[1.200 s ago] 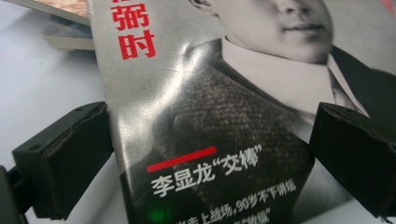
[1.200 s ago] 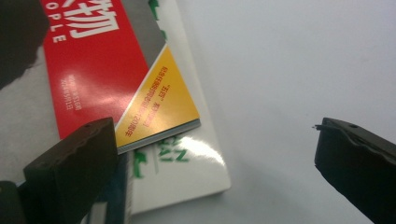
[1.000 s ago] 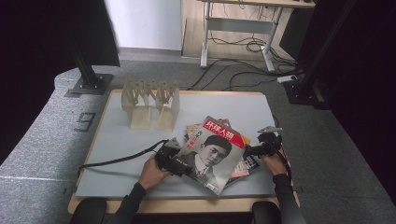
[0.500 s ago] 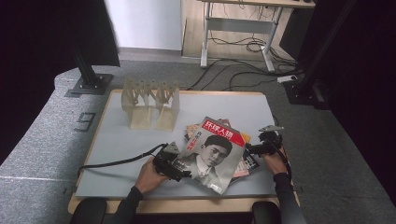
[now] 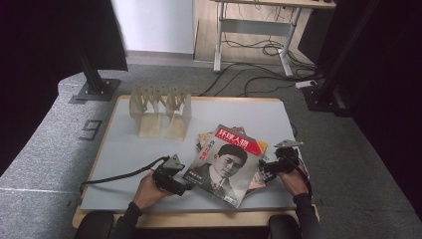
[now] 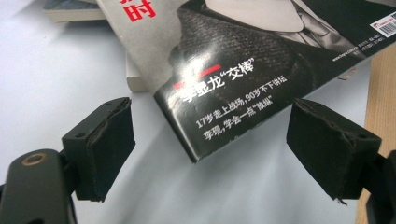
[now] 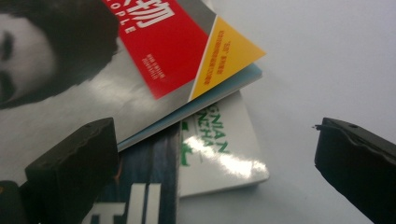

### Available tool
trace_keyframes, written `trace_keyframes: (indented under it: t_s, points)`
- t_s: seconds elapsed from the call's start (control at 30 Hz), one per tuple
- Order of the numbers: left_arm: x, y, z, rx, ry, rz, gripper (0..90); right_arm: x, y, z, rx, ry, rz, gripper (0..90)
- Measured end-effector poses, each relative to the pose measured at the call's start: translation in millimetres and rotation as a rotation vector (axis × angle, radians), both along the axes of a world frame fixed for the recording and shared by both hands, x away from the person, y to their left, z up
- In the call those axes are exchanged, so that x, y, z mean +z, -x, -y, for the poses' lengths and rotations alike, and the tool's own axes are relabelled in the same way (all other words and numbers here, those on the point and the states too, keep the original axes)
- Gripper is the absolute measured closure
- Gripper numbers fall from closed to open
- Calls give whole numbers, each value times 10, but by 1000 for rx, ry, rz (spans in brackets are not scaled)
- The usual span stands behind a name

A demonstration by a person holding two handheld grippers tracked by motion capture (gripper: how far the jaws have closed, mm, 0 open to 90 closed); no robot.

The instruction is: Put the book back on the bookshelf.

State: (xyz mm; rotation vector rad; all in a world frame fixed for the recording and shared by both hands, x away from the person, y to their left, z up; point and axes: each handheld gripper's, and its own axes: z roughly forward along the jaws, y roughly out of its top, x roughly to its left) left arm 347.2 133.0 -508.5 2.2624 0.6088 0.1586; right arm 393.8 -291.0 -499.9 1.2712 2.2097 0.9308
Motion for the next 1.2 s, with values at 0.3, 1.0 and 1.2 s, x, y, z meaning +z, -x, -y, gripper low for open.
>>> trace_keyframes:
  t_s: [0.3,1.0,1.2]
  points:
    - [-52,52,-47,-10,-17,18,244,12,138,22,25,-12,-16,0]
    - [-97,32,-67,-17,44,-2,482,-14,197,-4,42,-9,-31,0]
    - [-106,20,-50,-15,51,-7,481,-10,186,-14,48,-12,-33,0]
